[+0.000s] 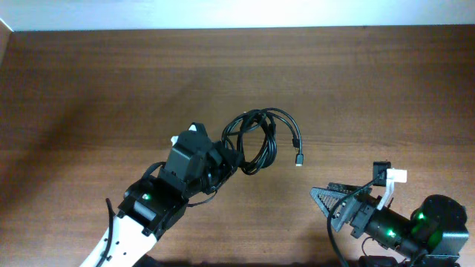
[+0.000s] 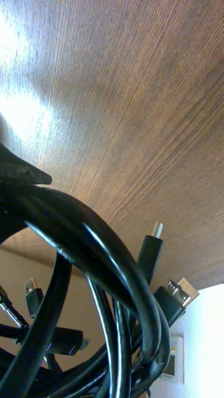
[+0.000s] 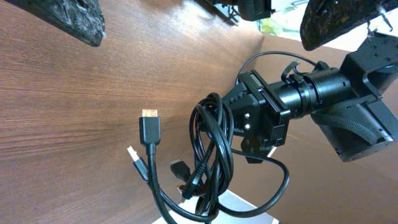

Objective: Untangle cables
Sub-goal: 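Bring the right gripper to the coil and grasp a cable strand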

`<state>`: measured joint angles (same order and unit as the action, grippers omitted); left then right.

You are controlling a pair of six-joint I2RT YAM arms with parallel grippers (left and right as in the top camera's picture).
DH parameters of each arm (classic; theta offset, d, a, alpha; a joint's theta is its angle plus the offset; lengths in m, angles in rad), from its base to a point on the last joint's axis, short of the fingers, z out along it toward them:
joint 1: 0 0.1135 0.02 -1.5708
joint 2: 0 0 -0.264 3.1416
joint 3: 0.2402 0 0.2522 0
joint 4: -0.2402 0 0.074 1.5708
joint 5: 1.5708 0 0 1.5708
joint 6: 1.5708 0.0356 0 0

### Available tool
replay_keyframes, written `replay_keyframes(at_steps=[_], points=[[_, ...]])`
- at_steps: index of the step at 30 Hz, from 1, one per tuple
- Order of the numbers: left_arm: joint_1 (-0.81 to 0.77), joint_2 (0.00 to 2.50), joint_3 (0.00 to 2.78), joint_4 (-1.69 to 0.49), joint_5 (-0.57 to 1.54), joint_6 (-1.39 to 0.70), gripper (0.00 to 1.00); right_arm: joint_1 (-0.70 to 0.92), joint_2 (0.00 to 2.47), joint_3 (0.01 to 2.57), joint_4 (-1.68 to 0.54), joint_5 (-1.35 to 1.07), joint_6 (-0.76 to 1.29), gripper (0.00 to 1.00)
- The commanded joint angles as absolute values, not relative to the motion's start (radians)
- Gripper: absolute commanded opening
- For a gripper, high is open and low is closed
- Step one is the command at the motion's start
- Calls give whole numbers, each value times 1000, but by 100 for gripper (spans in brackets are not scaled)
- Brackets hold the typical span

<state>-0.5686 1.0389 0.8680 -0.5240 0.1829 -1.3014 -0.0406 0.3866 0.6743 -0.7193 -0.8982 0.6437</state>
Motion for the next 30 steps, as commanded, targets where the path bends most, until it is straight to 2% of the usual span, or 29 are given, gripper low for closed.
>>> replay_keyframes(at_steps=[1,4,9,12,17,19,30], points=[[-570,1040,890,-517,168,-1279,0,-45,405,684,-719,-885,620,99],[-570,1047,890,-520,159,-1278,0,-45,473,684,-744,-886,598,99],[-570,1092,890,-533,136,-1279,0,-41,663,684,-770,-958,423,99],[-570,1105,890,-532,122,-1279,0,35,749,684,-761,-948,329,100],[-570,1107,890,-555,106,-1279,0,218,834,685,-568,-911,409,95],[-570,1107,890,-559,97,-1279,0,263,836,686,-556,-848,427,95],[-570,1107,890,-578,97,-1279,0,264,836,686,-556,-848,431,95]])
